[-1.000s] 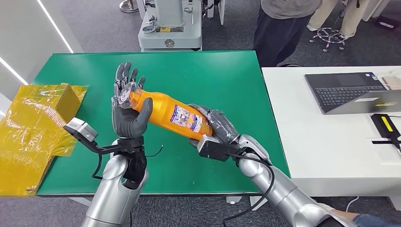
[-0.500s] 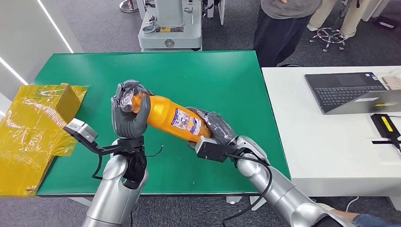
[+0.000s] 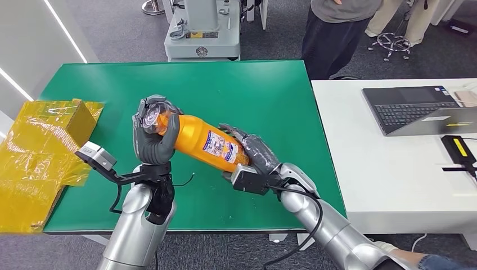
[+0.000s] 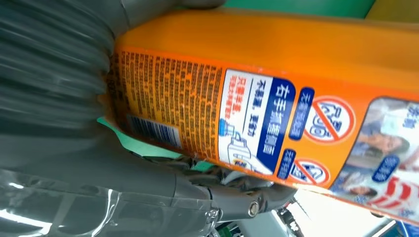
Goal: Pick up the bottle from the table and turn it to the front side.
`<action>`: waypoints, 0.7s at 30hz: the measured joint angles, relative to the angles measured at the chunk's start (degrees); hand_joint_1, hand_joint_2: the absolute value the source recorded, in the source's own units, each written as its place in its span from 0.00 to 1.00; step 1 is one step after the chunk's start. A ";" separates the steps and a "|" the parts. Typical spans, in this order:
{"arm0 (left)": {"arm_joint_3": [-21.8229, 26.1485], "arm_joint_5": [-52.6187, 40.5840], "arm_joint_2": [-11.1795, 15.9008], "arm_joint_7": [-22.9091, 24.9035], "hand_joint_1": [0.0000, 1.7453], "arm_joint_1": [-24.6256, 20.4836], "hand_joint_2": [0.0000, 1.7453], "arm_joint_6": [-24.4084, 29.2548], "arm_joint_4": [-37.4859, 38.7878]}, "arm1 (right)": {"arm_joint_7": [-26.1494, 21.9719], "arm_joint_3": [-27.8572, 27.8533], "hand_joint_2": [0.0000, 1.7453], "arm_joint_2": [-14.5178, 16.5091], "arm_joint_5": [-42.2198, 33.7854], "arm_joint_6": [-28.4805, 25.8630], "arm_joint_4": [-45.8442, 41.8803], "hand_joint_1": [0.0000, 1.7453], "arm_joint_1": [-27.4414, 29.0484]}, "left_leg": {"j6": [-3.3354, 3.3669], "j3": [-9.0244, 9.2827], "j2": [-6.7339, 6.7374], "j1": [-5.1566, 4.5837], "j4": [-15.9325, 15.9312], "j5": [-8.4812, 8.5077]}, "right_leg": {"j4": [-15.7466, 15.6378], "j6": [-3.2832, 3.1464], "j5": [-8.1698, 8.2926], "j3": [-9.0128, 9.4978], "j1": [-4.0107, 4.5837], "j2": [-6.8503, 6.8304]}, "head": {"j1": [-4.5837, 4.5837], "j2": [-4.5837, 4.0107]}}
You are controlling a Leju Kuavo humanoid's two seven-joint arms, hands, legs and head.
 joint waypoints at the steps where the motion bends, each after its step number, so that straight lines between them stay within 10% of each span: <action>1: 0.06 0.00 0.00 0.00 1.00 0.01 1.00 0.00 0.00 | 0.15 0.00 1.00 0.00 -0.21 -0.19 -0.24 0.00 0.10 | 0.00 0.00 0.00 0.00 0.00 0.00 | 0.00 0.00 0.00 0.00 0.00 0.00 | 0.00 0.00; 21: 0.47 0.68 0.50 -0.72 1.00 0.23 1.00 1.26 0.09 | 1.48 -1.52 1.00 0.01 -4.25 -4.88 -8.94 0.00 4.84 | 0.00 0.00 0.00 0.00 0.00 0.00 | 0.00 0.00 0.00 -0.01 0.00 0.00 | 0.00 -0.01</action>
